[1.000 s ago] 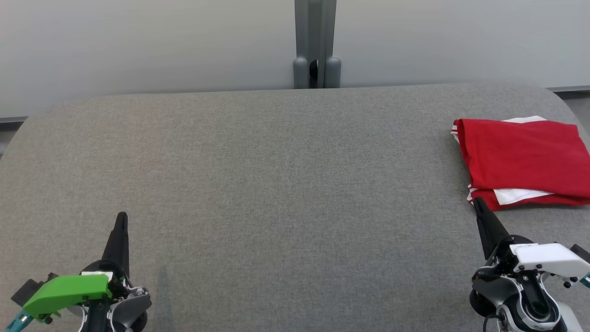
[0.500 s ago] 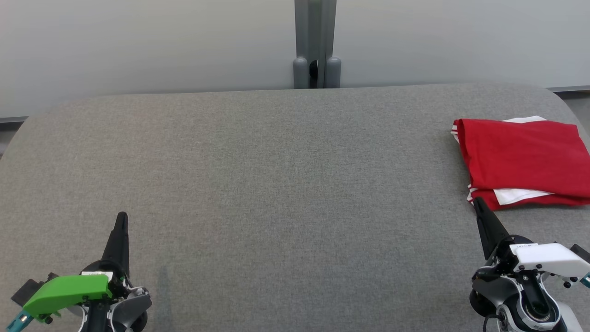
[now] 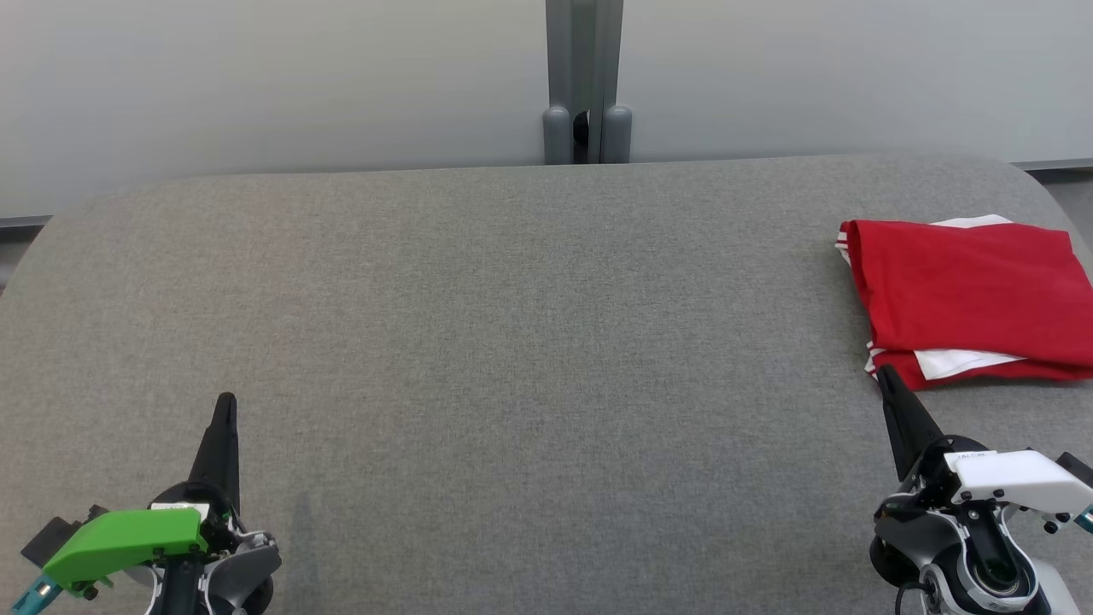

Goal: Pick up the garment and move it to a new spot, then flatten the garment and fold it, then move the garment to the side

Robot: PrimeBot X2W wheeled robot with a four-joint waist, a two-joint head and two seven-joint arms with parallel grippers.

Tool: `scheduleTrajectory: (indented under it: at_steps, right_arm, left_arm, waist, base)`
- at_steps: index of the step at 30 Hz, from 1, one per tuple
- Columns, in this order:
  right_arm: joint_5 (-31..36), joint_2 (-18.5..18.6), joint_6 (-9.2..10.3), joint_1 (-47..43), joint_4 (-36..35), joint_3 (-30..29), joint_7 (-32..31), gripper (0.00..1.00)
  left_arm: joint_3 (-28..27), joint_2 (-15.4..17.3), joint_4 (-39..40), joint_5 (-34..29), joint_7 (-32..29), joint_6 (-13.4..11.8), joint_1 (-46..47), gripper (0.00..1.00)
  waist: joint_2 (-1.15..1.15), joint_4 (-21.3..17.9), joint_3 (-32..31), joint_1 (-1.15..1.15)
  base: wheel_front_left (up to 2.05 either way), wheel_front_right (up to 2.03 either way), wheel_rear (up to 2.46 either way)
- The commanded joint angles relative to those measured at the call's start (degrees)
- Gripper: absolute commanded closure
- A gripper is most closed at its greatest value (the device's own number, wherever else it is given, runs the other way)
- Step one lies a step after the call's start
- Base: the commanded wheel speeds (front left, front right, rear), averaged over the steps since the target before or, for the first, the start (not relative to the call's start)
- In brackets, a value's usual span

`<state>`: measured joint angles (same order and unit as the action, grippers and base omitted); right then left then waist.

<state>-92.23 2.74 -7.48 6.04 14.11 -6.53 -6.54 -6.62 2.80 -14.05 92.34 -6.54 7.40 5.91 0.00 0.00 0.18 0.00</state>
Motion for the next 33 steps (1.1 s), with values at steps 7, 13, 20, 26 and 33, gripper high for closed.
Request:
scheduleTrajectory:
  at_steps: [7, 13, 20, 26, 33]
  right_arm:
    - [-0.35, 0.26, -0.02, 0.33, -0.27, -0.08, -0.18, 1.00]
    - [-0.35, 0.26, -0.02, 0.33, -0.27, -0.08, -0.18, 1.00]
    - [-0.35, 0.26, -0.02, 0.33, -0.27, -0.08, -0.17, 1.00]
    - [-0.35, 0.26, -0.02, 0.32, -0.27, -0.08, -0.17, 1.00]
    - [-0.35, 0.26, -0.02, 0.32, -0.27, -0.07, -0.17, 1.00]
  left_arm:
    - [-0.12, 0.08, 0.06, 0.14, -0.19, 0.31, 0.60, 1.00]
    - [-0.12, 0.08, 0.08, 0.14, -0.19, 0.31, 0.60, 1.00]
    - [-0.12, 0.09, 0.05, 0.14, -0.19, 0.31, 0.59, 1.00]
    - [-0.12, 0.09, 0.07, 0.15, -0.19, 0.31, 0.59, 1.00]
    - [-0.11, 0.09, 0.07, 0.15, -0.19, 0.31, 0.59, 1.00]
  waist:
    - [0.00, 0.00, 0.00, 0.00]
    - [0.00, 0.00, 0.00, 0.00]
    - [0.00, 0.00, 0.00, 0.00]
    - [0.00, 0.00, 0.00, 0.00]
    - [0.00, 0.00, 0.00, 0.00]
  base:
    - [0.00, 0.00, 0.00]
    - [0.00, 0.00, 0.00]
    - [0.00, 0.00, 0.00]
    - [0.00, 0.00, 0.00]
    - [0.00, 0.00, 0.00]
